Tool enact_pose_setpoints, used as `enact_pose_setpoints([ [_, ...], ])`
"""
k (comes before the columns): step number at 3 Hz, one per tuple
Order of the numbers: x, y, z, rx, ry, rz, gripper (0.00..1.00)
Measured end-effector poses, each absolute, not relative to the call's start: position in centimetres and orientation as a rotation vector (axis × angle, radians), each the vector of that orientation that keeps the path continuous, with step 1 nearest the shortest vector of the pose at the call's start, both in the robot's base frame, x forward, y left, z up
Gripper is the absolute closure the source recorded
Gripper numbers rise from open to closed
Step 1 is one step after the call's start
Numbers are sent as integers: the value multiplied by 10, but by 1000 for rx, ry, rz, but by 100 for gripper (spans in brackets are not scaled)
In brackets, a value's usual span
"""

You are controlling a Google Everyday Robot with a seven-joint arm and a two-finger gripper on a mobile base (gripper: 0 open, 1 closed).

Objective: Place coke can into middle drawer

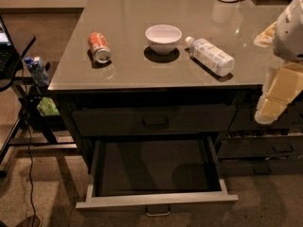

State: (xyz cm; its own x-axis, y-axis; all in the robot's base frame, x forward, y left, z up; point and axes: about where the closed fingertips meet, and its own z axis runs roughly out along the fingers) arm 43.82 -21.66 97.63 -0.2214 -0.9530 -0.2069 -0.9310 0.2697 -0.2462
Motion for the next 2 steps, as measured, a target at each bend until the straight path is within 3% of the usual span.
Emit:
enact_pose_setpoints([
  [2,461,-200,975,-1730,2219,-74,0],
])
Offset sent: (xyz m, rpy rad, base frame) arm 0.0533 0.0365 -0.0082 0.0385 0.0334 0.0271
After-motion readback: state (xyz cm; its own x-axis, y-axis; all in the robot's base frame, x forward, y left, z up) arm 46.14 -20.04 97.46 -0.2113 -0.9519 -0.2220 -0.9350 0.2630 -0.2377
